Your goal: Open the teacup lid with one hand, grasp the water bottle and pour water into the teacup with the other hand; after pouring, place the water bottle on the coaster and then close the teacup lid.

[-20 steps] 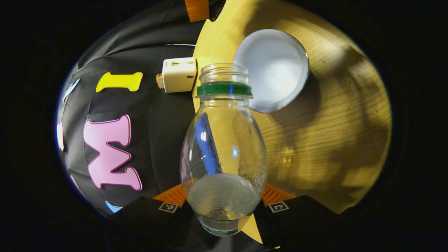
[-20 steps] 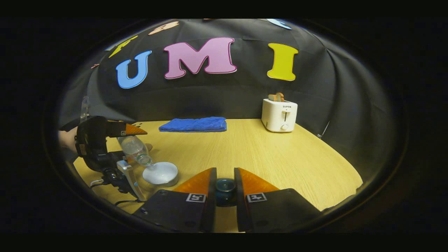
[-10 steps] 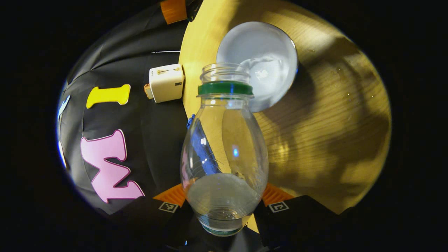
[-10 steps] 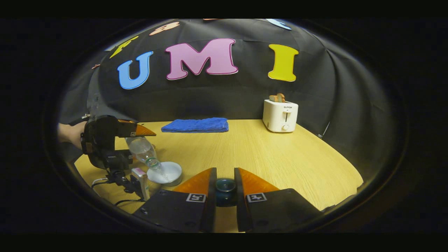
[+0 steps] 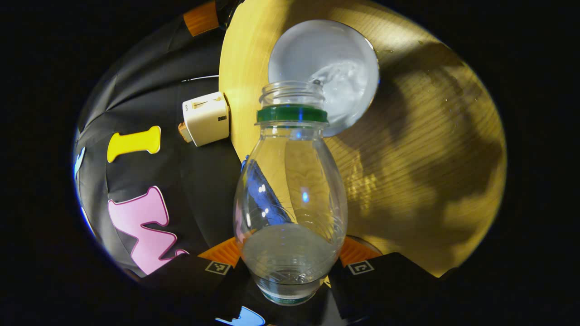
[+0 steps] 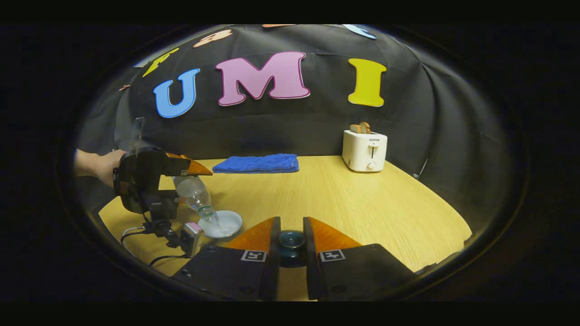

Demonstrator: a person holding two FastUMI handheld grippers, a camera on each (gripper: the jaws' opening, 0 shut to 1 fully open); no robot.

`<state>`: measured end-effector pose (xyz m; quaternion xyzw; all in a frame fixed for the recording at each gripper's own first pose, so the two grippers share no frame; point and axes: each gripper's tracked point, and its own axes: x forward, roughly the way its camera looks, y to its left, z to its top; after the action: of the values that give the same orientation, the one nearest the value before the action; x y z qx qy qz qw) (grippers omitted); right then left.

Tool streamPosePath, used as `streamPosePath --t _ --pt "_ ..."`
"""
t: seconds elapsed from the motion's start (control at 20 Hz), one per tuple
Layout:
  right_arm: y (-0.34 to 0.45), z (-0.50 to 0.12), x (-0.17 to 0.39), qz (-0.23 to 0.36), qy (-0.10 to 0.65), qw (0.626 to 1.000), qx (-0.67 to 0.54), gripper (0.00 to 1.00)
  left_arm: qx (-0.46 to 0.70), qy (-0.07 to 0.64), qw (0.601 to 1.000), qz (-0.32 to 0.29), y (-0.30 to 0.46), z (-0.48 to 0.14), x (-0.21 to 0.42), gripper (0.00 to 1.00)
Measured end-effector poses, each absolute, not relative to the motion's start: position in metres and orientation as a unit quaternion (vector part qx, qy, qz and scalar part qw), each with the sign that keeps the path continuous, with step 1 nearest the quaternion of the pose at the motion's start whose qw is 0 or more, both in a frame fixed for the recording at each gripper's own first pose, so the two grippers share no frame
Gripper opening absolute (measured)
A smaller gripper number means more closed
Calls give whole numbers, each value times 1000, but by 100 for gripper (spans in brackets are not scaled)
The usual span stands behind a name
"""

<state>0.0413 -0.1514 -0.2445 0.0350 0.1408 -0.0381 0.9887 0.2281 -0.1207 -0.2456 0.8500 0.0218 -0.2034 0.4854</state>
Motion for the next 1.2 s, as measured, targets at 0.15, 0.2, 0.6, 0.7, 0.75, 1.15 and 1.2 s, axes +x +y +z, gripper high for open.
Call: streamPosePath --t 0.15,0.2,0.6,0.7,0.75,1.15,1.2 --pt "-150 -247 40 -37 145 988 38 28 863 25 460 -208 -119 -242 233 78" --pt "-150 -247 39 -36 146 988 38 27 869 25 446 -212 -120 -240 235 78" --pt "-150 -240 38 -34 137 989 42 27 901 -1 374 -219 -128 -233 227 78" --pt "-152 -241 34 -35 139 989 46 23 906 -3 365 -216 -128 -229 224 78" --pt "-153 -241 33 -37 140 988 49 23 907 -3 362 -214 -129 -227 223 78" --pt "-164 -234 18 -48 136 988 62 22 922 -19 326 -208 -122 -222 217 78" --pt "-163 -233 16 -47 135 988 63 22 924 -20 321 -205 -121 -221 217 78"
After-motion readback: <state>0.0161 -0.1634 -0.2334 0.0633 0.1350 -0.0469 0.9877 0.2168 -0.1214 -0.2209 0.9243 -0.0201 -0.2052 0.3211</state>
